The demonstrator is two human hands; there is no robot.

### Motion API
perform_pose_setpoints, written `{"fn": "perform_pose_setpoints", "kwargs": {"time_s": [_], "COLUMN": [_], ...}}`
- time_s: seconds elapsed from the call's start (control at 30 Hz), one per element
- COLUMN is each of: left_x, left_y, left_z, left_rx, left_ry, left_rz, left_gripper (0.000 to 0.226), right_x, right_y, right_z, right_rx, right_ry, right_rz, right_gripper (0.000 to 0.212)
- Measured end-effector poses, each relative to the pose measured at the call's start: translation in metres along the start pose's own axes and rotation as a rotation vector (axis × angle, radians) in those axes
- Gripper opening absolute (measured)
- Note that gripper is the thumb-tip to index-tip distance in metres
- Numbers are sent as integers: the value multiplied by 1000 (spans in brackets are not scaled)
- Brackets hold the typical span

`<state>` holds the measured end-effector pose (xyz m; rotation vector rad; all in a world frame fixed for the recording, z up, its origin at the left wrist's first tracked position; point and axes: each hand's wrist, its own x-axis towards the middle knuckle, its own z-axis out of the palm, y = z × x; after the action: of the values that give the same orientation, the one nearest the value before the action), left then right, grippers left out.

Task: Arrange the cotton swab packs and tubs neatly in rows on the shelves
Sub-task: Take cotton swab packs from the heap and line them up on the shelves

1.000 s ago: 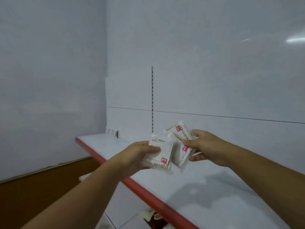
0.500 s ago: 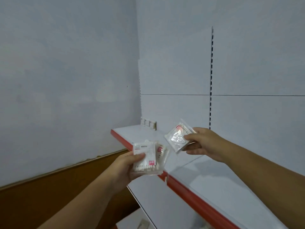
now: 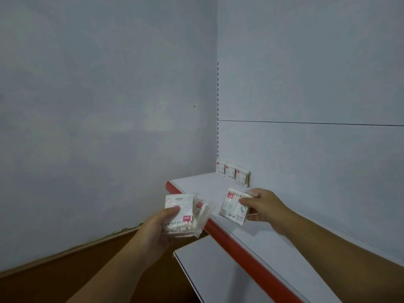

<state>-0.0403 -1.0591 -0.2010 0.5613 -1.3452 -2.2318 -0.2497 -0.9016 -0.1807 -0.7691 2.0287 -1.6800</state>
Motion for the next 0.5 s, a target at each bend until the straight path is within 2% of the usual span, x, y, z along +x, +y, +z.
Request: {"fn": "perform_pose_setpoints", "kwargs": {"time_s": [0.2, 0.3, 0.43, 0.5], "left_x": [124, 180, 253, 290], "left_y": [34, 53, 63, 64], "left_z": [-62, -77, -76, -70], "left_rx": [94, 93, 33, 33], "left_ry": [-166, -257, -303, -299], "left_rz": [-79, -114, -150, -135], "left_gripper": [49, 42, 40, 31], "right_x": [91, 120, 153, 172], "right_y": [4, 7, 16, 22], "right_z": [52, 60, 56, 49], "right_rx": [-51, -78, -84, -92], "right_ry": [185, 258, 350, 415], "right_rz": [42, 75, 129, 115], "right_gripper": [18, 16, 17, 16]}}
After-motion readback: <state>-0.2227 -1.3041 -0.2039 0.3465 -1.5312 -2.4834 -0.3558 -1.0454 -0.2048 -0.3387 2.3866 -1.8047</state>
